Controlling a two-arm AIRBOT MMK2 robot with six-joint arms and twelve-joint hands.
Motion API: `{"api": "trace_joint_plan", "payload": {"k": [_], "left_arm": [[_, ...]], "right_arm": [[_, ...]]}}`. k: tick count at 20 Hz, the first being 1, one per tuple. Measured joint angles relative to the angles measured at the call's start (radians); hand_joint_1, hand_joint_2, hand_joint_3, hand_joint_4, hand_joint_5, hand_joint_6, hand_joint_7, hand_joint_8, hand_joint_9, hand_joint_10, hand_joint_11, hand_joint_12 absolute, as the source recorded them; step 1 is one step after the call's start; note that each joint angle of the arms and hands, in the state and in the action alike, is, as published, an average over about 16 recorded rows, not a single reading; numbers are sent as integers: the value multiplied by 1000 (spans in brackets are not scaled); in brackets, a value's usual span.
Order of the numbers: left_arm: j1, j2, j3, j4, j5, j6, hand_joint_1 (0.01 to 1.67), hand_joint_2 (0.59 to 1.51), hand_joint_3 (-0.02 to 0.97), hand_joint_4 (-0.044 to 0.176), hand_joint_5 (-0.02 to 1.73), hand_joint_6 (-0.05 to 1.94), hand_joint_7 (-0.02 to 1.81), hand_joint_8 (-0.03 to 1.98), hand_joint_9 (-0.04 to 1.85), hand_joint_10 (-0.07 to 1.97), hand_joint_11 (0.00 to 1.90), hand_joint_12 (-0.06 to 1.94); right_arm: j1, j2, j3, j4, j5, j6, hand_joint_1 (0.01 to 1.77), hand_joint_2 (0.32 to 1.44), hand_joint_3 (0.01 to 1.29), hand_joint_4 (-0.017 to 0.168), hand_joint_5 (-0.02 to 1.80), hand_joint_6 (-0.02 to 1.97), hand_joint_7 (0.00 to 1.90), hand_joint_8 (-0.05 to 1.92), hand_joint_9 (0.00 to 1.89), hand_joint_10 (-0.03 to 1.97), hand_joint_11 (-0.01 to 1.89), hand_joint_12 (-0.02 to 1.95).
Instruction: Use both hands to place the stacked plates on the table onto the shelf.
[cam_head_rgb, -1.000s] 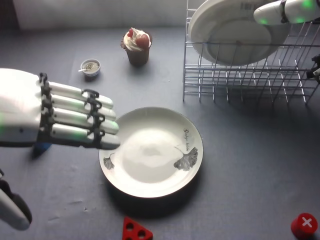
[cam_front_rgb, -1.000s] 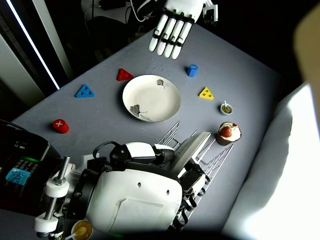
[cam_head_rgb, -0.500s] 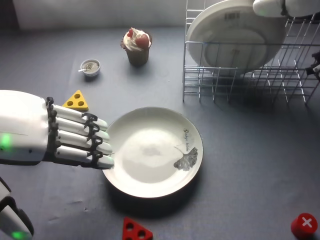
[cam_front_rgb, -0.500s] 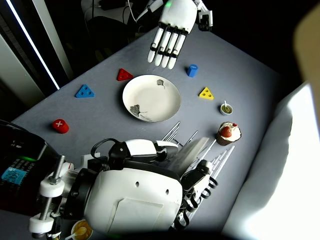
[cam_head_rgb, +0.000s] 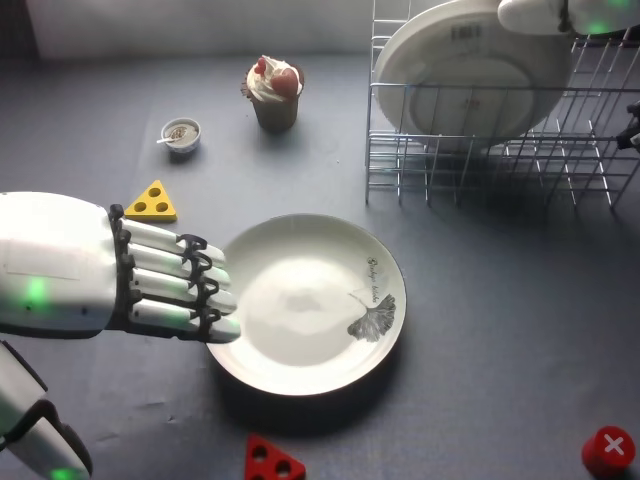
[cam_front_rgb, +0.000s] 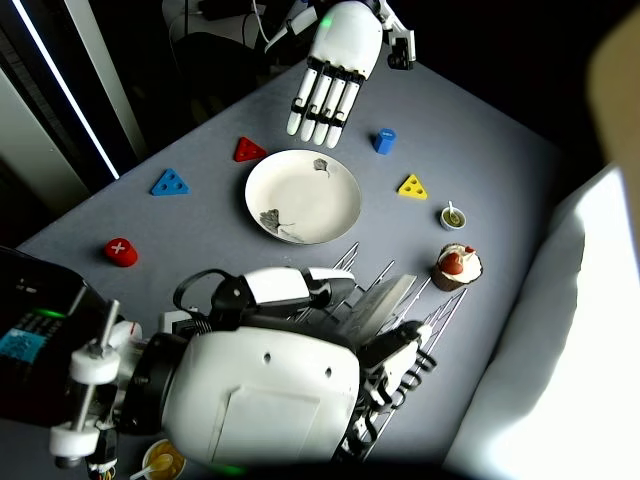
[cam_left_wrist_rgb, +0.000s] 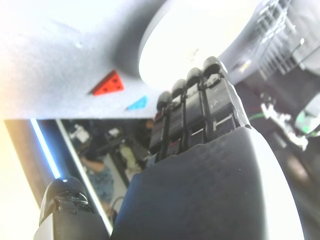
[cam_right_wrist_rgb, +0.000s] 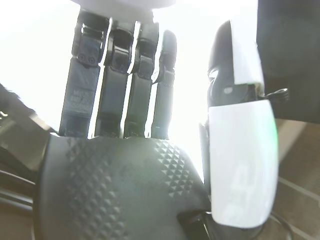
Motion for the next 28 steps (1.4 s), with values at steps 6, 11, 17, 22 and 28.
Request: {"api": "trace_joint_plan", "payload": {"k": [6,11,17,22,28], "left_arm": [[9,-8,-13,-6,43,0,30,880,20,7,91,5,117,-1,105,9,106,7],[24,-23,-19,-15,69,0,32,885,19,6,84,5,112,-1,106,10,107,7],[42,-32,-37,-32,84,0,31,890,19,5,76,6,109,-1,105,10,110,7],[55,-38,-53,-48,101,0,29,887,19,3,78,6,111,-2,110,10,116,7],[65,-34,-69,-63,137,0,27,879,19,1,81,4,122,-1,119,9,127,8]], "right_arm": [[-27,20,-53,-57,139,-240,948,986,12,9,621,6,747,20,730,6,802,13],[-71,58,-139,-120,285,-464,796,961,12,11,439,6,569,20,541,6,574,10],[-129,140,-305,-194,415,-669,655,914,12,12,211,6,326,20,320,6,338,8],[-160,230,-459,-241,444,-731,644,871,12,5,82,6,168,20,189,5,230,8],[-175,317,-600,-250,417,-789,718,830,12,7,22,6,66,20,104,5,159,8]]}}
